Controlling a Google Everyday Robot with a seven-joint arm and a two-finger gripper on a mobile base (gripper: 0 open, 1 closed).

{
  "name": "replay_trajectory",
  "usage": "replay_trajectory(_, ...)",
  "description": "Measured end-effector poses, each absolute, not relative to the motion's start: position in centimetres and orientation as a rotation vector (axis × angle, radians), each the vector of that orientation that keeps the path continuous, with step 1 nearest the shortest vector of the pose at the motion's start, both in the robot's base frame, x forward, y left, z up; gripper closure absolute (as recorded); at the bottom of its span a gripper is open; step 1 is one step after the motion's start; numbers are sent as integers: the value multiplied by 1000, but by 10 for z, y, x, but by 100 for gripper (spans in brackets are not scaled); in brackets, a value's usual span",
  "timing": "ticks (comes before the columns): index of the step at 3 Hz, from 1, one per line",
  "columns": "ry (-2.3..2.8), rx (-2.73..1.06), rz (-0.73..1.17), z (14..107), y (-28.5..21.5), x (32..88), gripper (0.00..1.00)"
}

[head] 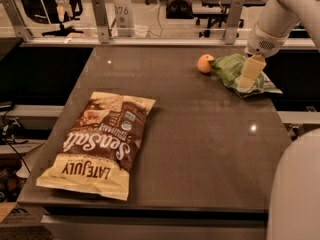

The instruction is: Move green jalapeno chip bag near orange

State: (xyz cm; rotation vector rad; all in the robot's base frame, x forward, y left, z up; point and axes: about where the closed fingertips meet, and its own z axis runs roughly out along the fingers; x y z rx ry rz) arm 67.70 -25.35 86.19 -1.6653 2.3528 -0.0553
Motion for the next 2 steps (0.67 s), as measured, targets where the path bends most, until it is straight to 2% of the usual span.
replay_trajectory(2, 2364, -1660, -44, 857, -258, 673, 0)
